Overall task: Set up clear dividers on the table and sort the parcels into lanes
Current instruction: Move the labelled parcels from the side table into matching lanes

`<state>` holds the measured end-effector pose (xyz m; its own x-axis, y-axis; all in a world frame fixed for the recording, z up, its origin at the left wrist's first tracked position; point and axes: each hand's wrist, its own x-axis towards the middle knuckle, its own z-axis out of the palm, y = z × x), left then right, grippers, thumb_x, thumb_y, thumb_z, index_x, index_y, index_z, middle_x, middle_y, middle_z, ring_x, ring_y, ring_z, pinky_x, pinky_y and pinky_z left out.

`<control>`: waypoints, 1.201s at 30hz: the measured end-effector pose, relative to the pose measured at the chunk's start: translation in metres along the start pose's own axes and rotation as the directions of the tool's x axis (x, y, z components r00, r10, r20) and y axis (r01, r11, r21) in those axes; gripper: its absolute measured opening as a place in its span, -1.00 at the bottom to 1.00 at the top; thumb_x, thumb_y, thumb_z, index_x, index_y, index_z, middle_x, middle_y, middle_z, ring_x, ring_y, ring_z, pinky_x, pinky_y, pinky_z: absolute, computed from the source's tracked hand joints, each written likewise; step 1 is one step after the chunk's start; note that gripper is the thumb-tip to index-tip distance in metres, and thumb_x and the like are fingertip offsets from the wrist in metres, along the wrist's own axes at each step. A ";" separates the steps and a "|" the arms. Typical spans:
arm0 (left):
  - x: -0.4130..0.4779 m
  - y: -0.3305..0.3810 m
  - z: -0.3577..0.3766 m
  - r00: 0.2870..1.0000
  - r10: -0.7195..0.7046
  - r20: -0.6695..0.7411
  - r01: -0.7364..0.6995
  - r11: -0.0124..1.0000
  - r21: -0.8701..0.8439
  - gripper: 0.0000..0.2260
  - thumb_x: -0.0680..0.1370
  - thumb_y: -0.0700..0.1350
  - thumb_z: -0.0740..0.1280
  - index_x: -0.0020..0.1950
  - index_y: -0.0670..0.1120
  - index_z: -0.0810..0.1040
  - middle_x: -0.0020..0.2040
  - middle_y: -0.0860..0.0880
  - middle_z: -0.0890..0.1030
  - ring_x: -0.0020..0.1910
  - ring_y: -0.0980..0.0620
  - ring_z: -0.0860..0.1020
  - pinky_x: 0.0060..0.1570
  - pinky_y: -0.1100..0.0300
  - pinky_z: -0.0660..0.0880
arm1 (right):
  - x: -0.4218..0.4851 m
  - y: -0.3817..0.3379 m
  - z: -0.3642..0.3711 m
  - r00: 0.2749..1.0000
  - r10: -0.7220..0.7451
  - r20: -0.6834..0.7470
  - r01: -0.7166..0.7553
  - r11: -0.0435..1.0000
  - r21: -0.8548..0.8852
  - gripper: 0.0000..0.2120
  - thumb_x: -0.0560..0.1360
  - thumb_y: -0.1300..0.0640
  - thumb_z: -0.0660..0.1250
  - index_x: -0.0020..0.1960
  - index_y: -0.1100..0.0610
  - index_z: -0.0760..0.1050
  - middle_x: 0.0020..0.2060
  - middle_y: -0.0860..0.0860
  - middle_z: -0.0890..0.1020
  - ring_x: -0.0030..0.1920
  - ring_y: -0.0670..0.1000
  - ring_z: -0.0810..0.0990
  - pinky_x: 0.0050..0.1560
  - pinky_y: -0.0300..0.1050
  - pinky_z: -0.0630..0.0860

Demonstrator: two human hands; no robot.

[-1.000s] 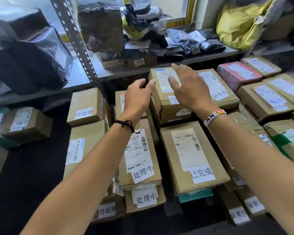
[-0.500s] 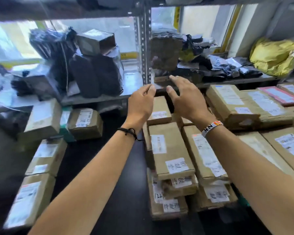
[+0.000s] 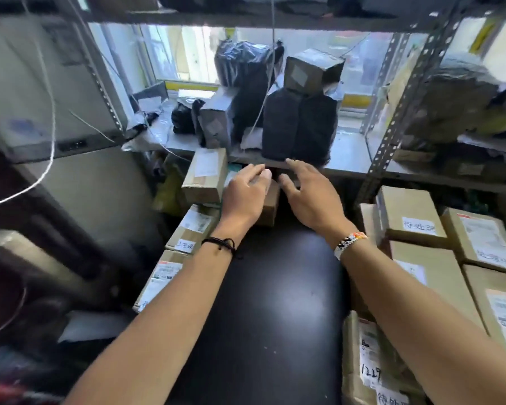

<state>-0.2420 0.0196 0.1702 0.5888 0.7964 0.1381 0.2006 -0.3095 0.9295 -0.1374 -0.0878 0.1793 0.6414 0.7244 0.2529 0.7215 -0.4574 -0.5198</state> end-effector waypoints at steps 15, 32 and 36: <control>0.008 -0.258 -0.190 0.910 -0.411 -0.058 0.400 0.830 0.388 -0.50 0.65 0.08 0.35 0.55 -0.09 0.46 0.59 -0.13 0.37 0.57 -0.11 0.32 0.55 -0.07 0.28 | -0.036 -0.099 0.282 0.757 0.352 0.550 -0.467 0.881 0.078 -0.35 0.66 -0.24 0.23 0.55 0.18 0.27 0.44 0.22 0.47 0.40 0.27 0.49 0.26 0.10 0.45; -0.037 -0.347 -0.187 0.712 -0.687 0.146 0.692 0.721 0.023 -0.84 0.69 -0.01 0.32 0.18 0.05 0.67 0.09 0.02 0.73 0.06 -0.01 0.71 0.19 -0.06 0.63 | -0.098 -0.124 0.367 0.474 0.559 0.680 -0.872 0.406 0.273 -0.86 0.66 -0.05 0.24 0.07 -0.26 0.56 -0.03 -0.15 0.74 -0.07 -0.06 0.73 -0.27 -0.08 0.62; -0.049 -0.342 -0.169 0.723 -0.675 0.148 0.680 0.733 0.015 -0.87 0.67 0.00 0.33 0.14 0.08 0.66 0.04 0.05 0.75 0.01 0.00 0.72 0.13 -0.05 0.66 | -0.109 -0.115 0.356 0.481 0.583 0.655 -0.875 0.364 0.319 -0.82 0.66 -0.02 0.23 0.11 -0.24 0.58 -0.03 -0.15 0.76 -0.03 -0.04 0.75 -0.03 0.04 0.70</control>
<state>-0.4717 0.1741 -0.0962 0.4061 0.7082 -0.5775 0.5590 0.3074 0.7701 -0.3826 0.0698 -0.0791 0.5583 0.4200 -0.7155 -0.3815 -0.6358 -0.6709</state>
